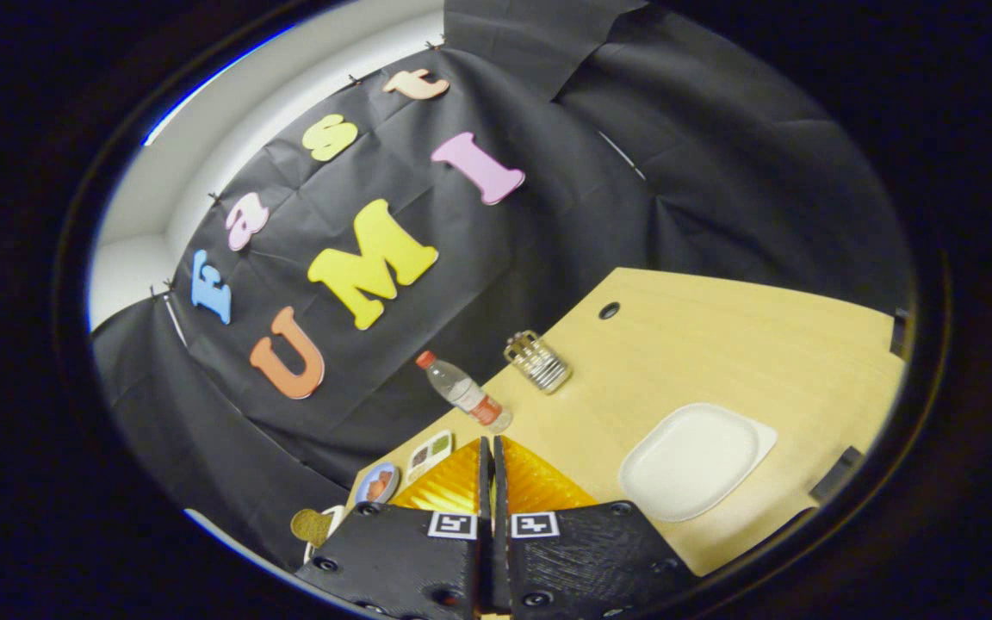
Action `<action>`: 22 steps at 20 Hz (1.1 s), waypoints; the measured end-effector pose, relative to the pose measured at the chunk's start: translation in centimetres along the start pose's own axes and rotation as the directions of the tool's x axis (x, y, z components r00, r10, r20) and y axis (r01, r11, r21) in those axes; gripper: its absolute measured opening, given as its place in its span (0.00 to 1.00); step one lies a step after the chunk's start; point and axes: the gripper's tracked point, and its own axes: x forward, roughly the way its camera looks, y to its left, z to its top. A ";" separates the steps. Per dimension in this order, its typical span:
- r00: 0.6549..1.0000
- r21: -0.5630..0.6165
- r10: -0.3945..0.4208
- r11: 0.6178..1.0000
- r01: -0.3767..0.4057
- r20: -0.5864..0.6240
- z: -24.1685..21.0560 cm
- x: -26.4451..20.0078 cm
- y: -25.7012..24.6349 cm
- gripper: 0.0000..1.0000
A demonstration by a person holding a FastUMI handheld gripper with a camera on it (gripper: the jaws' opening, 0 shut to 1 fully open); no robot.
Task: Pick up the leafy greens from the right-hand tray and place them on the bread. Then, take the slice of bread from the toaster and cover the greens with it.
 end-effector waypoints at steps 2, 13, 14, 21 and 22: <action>0.999 -0.009 0.034 0.999 -0.034 -0.028 -2.7 0.8 2.4 0.00; 0.993 0.029 0.058 0.998 -0.055 -0.104 -11.8 3.2 5.4 0.00; 0.994 0.027 0.043 0.999 -0.041 -0.104 -12.0 3.4 4.7 0.00; 0.988 -0.095 -0.118 0.990 0.109 -0.096 -11.5 4.3 -2.1 0.00; 0.986 -0.117 -0.134 0.986 0.122 -0.102 -11.6 4.4 -2.8 0.00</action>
